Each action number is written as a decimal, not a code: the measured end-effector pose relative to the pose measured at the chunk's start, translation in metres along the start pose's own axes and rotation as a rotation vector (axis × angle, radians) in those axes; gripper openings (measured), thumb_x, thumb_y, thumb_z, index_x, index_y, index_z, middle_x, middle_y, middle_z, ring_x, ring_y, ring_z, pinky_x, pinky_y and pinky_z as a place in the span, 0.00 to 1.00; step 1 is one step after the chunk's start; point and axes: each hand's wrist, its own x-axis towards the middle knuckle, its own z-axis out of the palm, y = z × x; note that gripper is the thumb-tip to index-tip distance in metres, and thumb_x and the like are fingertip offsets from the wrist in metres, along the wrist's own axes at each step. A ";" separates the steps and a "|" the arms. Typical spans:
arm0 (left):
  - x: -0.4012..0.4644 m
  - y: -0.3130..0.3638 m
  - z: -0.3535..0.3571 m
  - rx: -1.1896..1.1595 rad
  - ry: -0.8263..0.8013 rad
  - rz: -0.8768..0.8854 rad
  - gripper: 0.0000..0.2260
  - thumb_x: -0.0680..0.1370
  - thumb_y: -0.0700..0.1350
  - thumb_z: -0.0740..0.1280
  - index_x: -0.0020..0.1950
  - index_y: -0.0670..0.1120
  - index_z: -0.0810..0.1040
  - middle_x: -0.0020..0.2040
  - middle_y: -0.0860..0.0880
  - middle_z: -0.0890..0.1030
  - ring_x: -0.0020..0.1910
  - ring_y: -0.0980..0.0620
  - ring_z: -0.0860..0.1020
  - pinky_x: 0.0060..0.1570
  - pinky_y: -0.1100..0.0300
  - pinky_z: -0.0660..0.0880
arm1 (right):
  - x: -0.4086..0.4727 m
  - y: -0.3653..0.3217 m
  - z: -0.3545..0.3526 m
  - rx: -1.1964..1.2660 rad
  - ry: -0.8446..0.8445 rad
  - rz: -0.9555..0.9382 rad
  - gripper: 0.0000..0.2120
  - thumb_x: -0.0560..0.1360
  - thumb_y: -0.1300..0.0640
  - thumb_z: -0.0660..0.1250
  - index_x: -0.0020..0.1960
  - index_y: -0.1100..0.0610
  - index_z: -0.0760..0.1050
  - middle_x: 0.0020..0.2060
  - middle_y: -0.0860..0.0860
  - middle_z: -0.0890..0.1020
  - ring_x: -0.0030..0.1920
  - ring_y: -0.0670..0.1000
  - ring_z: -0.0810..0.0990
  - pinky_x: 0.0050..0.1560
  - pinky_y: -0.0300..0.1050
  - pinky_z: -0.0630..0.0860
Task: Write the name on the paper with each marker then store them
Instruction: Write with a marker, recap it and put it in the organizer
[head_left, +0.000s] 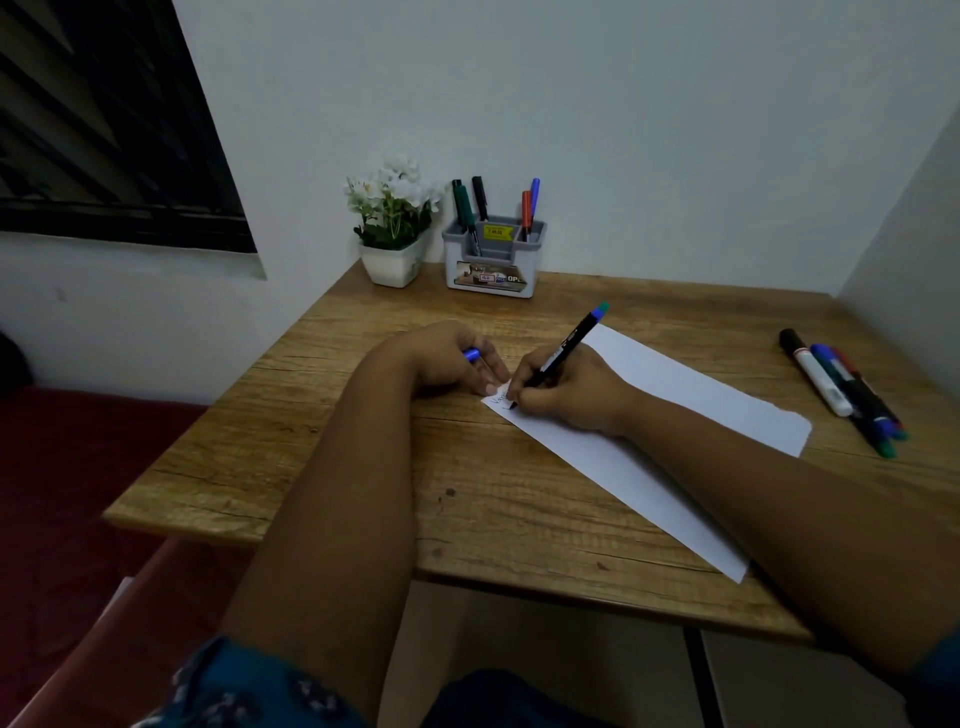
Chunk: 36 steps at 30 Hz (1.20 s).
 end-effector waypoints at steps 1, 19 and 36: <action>0.000 0.000 0.000 0.001 -0.002 0.000 0.12 0.71 0.37 0.74 0.51 0.50 0.83 0.43 0.52 0.85 0.47 0.55 0.82 0.57 0.56 0.73 | 0.000 0.000 0.000 0.002 0.014 0.008 0.04 0.71 0.62 0.72 0.40 0.54 0.84 0.39 0.51 0.85 0.46 0.50 0.83 0.54 0.53 0.79; -0.002 0.003 0.001 -0.024 0.009 -0.012 0.12 0.71 0.36 0.74 0.50 0.50 0.83 0.41 0.52 0.84 0.43 0.58 0.81 0.48 0.63 0.73 | 0.002 0.005 -0.006 0.234 0.036 0.101 0.04 0.71 0.64 0.72 0.44 0.60 0.83 0.43 0.60 0.84 0.46 0.56 0.82 0.57 0.56 0.77; -0.001 0.001 0.000 -0.001 0.014 -0.007 0.11 0.71 0.37 0.74 0.49 0.51 0.83 0.40 0.55 0.84 0.45 0.57 0.81 0.52 0.59 0.72 | -0.001 0.001 -0.002 0.012 0.064 0.058 0.03 0.71 0.61 0.72 0.42 0.55 0.84 0.39 0.52 0.86 0.45 0.51 0.83 0.54 0.55 0.79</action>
